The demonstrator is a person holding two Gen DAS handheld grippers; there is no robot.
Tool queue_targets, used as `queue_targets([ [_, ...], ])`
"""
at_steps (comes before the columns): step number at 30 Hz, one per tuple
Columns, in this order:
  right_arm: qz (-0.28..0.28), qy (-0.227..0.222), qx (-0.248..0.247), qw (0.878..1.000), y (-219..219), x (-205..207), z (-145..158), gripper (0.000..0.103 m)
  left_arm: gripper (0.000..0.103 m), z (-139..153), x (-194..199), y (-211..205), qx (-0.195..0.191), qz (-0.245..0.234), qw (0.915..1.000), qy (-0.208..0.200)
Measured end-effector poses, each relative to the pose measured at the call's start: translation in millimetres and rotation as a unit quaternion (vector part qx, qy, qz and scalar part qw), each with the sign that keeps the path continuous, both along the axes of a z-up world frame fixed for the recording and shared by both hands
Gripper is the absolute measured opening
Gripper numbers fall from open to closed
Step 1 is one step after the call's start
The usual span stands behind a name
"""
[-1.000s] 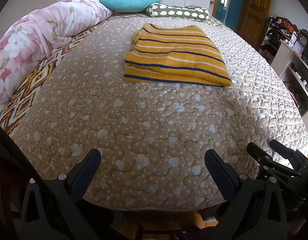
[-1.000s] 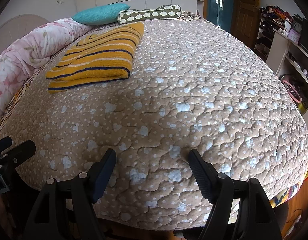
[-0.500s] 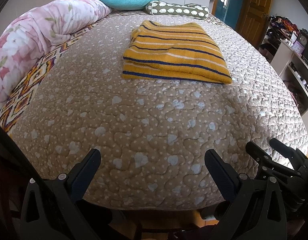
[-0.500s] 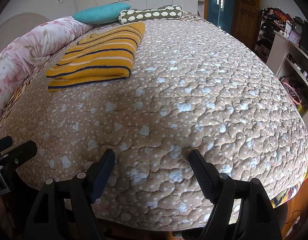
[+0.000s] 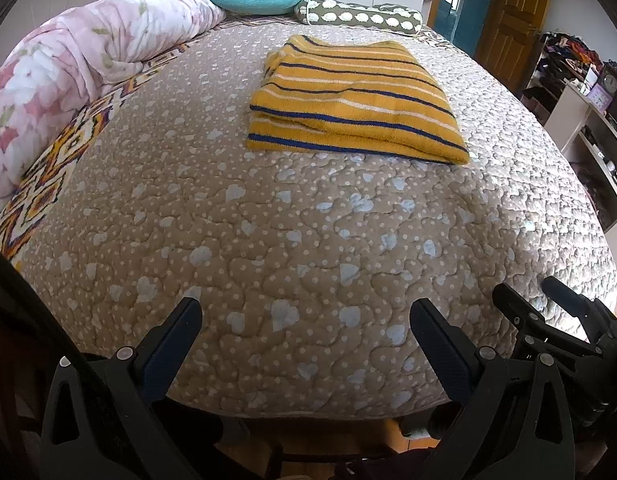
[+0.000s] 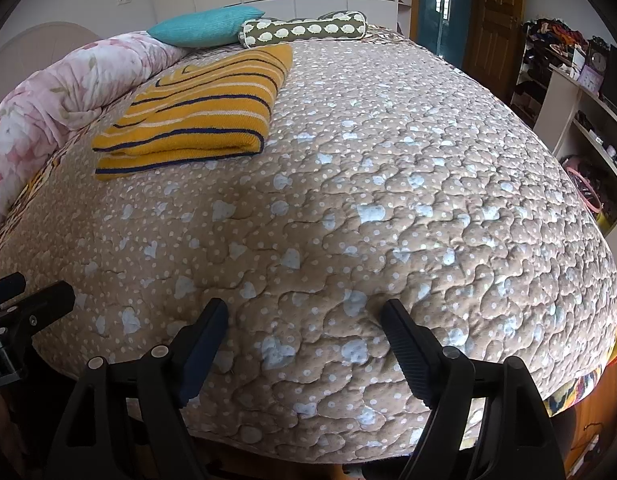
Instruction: Fold small clothes
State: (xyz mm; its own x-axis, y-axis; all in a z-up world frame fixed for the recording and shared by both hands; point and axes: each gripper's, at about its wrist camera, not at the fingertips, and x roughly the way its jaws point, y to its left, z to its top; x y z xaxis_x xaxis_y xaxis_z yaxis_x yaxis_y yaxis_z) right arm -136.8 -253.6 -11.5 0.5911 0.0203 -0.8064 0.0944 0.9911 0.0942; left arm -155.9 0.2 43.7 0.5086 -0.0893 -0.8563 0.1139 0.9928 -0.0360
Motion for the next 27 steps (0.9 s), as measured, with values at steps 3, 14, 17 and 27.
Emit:
queue_targets([
  [3, 0.001, -0.001, -0.001, 1.000, -1.6, 0.4, -0.5, 0.084, 0.103, -0.4, 0.2, 0.2, -0.001, 0.000, 1.0000, 0.001],
  [14, 0.006, -0.003, -0.006, 1.000, 1.1, -0.8, -1.2, 0.087, 0.103, -4.5, 0.6, -0.9, -0.002, -0.001, 1.0000, 0.009],
  [17, 0.007, -0.004, -0.005, 1.000, 0.2, -0.7, -1.6, 0.087, 0.103, -5.0, 1.1, -1.0, -0.002, -0.001, 0.9999, 0.010],
  [27, 0.012, -0.006, -0.009, 1.000, 0.6, -0.7, -3.6, 0.089, 0.103, -6.4, 1.5, -0.6, -0.002, 0.000, 0.9999, 0.013],
])
